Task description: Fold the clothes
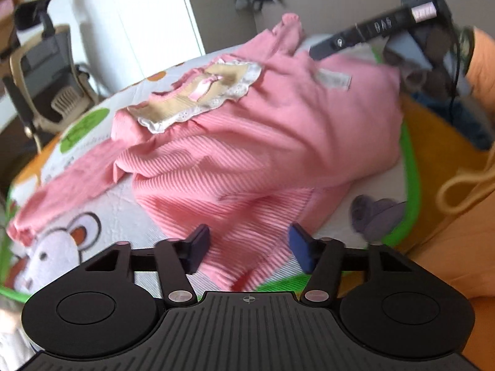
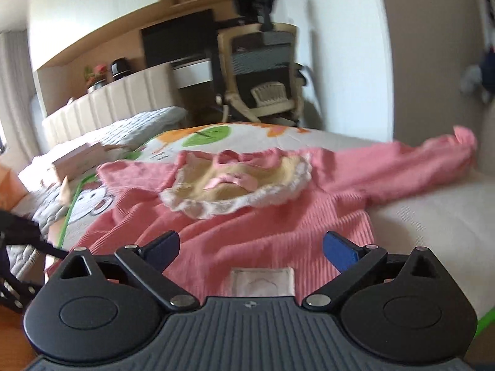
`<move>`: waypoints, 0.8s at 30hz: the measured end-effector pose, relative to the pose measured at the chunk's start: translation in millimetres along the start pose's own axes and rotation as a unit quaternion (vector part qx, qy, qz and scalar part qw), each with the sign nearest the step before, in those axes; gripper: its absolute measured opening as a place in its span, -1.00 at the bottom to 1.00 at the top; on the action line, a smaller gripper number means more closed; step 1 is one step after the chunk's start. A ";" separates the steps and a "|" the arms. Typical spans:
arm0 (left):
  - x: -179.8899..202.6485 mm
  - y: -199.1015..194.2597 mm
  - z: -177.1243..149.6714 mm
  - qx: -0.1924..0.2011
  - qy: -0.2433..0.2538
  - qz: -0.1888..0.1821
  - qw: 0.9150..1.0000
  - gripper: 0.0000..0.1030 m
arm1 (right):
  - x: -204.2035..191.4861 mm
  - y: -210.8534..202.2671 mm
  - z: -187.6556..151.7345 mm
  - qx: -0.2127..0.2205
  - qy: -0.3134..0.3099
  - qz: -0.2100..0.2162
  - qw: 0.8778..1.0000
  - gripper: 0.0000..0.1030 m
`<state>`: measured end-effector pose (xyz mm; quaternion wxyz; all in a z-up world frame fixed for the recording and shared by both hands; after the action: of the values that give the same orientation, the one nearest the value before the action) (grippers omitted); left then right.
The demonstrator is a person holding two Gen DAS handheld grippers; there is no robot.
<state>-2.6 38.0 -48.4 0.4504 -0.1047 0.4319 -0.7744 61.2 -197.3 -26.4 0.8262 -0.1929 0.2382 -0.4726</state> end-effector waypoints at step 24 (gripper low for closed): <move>-95.4 -51.0 25.2 0.074 -0.172 0.003 0.982 0.18 | 3.3 10.3 37.4 -0.002 -0.060 -0.048 0.997 1.00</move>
<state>34.9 110.0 27.4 0.5267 -0.2014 0.2893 -0.7735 91.3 -191.8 -2.3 0.8153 -0.2334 0.1797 -0.4985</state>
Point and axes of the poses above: each gripper's, at about its wrist camera, not at the fingertips, and y roughly the way its jaws point, x to its right, z to its top, the point moved 6 cm from there along y, roughly the way its jaws point, and after that the axes turned 4 degrees about -x, right-handed, at the moved point
